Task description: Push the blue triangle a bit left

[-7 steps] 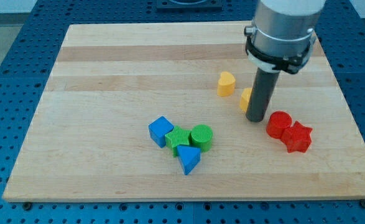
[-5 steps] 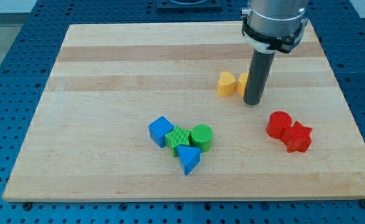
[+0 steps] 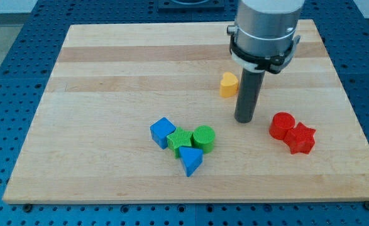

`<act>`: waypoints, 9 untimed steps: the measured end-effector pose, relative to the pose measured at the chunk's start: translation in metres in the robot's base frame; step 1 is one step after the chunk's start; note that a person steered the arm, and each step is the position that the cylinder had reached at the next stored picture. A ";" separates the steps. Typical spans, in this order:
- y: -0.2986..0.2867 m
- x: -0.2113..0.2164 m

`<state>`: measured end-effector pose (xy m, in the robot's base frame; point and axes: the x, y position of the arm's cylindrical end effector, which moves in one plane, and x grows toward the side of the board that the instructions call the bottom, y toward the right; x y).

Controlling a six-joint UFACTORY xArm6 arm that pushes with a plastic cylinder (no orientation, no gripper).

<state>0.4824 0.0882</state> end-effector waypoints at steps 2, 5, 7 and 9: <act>-0.007 0.032; -0.055 0.091; -0.120 0.099; -0.163 0.103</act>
